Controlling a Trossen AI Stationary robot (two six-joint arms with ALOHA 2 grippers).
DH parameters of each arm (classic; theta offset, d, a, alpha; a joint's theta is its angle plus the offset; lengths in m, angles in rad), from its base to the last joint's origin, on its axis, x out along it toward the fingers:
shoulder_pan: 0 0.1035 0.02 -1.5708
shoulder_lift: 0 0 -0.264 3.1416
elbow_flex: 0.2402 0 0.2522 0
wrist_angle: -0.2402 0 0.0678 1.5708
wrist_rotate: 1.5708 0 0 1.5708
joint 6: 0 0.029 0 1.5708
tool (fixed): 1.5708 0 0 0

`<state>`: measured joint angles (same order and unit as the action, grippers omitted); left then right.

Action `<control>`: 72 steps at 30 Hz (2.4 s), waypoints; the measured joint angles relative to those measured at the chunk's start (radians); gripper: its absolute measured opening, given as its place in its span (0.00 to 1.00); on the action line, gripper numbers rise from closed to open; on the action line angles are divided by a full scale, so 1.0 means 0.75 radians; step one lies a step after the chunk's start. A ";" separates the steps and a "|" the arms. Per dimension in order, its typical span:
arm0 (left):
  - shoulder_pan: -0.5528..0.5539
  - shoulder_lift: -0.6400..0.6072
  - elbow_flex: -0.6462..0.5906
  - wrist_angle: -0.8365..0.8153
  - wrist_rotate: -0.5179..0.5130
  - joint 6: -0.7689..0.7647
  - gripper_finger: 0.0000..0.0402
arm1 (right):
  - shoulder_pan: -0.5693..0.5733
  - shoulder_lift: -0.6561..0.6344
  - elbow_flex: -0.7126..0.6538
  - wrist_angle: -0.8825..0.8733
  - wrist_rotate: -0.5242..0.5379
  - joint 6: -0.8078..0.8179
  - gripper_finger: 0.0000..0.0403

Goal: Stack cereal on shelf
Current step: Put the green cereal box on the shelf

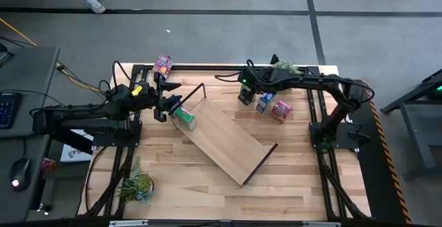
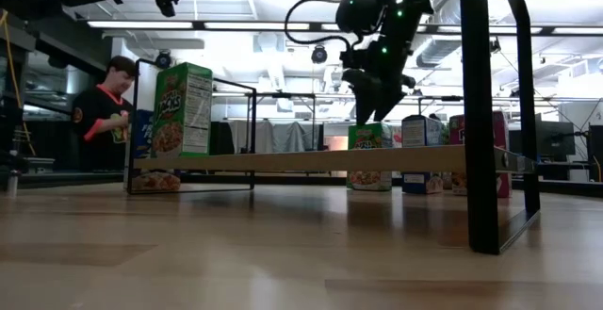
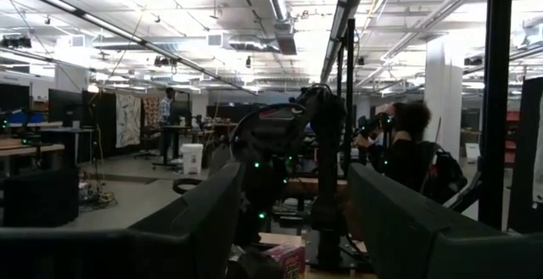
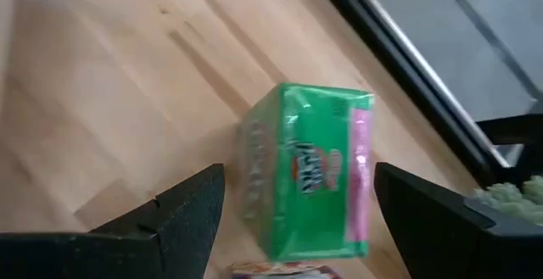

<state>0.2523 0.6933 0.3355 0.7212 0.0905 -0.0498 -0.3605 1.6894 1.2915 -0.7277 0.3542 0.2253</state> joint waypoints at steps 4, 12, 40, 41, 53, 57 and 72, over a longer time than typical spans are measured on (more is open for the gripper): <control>0.000 0.000 0.000 -0.001 -0.002 -0.001 0.52 | -0.001 0.025 0.000 -0.001 0.012 -0.010 0.73; 0.000 0.000 0.000 -0.064 -0.002 -0.069 0.52 | -0.048 0.088 0.001 0.008 -0.037 -0.017 0.73; 0.001 0.000 0.000 -0.063 -0.008 -0.069 0.52 | 0.033 0.064 0.304 -0.139 -0.415 -0.043 0.32; 0.001 0.000 0.000 -0.063 -0.008 -0.069 0.52 | 0.065 0.064 0.335 -0.129 -0.441 -0.022 0.33; 0.001 0.000 0.000 -0.058 -0.022 -0.069 0.52 | 0.455 0.116 0.453 0.035 -0.160 0.330 0.35; 0.001 0.000 0.000 -0.057 -0.023 -0.069 0.52 | 0.460 0.176 0.453 0.078 -0.159 0.352 0.35; 0.001 0.000 0.000 -0.046 -0.036 -0.037 0.52 | 0.390 0.291 0.451 0.203 -0.238 0.267 0.35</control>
<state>0.2527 0.6933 0.3355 0.6865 0.0639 -0.0775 -0.0678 1.9076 1.6299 -0.5753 0.1754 0.4255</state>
